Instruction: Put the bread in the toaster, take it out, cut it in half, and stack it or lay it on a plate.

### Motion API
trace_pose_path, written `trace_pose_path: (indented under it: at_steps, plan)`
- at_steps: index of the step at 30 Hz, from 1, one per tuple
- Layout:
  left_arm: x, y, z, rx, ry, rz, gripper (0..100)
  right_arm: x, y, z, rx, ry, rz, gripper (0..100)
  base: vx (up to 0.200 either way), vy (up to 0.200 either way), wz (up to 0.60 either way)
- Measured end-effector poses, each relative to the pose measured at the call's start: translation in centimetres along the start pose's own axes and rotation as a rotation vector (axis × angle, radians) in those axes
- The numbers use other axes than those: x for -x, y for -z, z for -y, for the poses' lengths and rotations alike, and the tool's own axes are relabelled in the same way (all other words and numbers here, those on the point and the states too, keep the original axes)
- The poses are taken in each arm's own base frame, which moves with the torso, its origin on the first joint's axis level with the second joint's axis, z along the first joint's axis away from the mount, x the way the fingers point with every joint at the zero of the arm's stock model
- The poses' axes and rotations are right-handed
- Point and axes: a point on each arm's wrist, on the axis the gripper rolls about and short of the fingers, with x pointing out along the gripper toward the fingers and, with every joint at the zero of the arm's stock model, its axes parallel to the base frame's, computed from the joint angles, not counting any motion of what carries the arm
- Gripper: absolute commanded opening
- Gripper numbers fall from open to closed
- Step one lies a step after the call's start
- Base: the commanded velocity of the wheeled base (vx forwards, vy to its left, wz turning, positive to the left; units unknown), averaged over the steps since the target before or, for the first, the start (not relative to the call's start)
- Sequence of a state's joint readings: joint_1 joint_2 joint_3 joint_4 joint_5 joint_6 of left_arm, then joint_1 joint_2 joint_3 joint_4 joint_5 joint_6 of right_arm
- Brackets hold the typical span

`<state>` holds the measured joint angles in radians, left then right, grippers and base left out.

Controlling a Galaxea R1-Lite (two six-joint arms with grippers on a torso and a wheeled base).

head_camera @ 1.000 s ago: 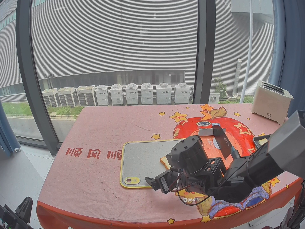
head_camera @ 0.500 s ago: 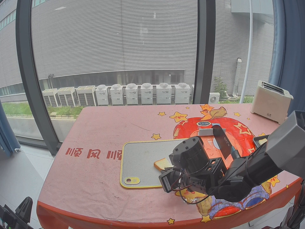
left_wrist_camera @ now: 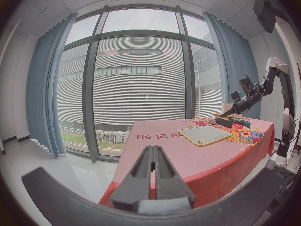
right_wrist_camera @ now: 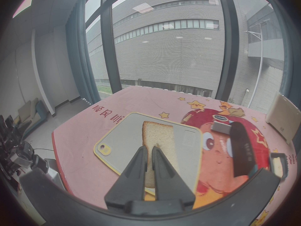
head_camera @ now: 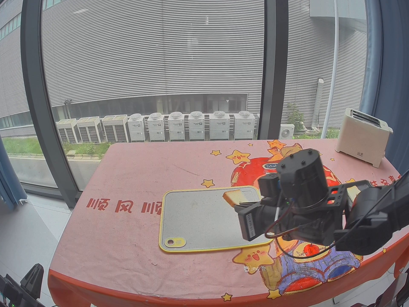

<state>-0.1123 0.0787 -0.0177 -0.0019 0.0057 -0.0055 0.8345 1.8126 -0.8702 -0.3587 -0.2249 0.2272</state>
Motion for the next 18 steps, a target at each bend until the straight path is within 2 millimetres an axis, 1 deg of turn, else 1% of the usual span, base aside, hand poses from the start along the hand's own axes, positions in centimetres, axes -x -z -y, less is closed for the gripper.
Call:
trace_pose_path:
  at_steps: [6,10,13,18]
  plan:
    - [0.0,0.0,0.0,0.000,0.000,0.000,0,3.9,-1.5,2.8,-0.047,0.053,0.045,0,0.000,-0.200,0.00]
    - [0.0,0.0,0.0,0.000,0.000,0.000,0,5.9,-1.7,5.0,-0.078,0.106,0.078,0,0.000,-0.200,0.00]
    - [0.0,0.0,0.0,0.000,-0.001,0.000,0,6.9,-1.7,6.5,-0.100,0.152,0.093,0,0.000,-0.200,0.00]
    - [0.0,0.0,0.0,0.000,0.000,0.000,0,7.9,-1.1,9.1,-0.133,0.234,0.093,0,0.000,-0.200,0.00]
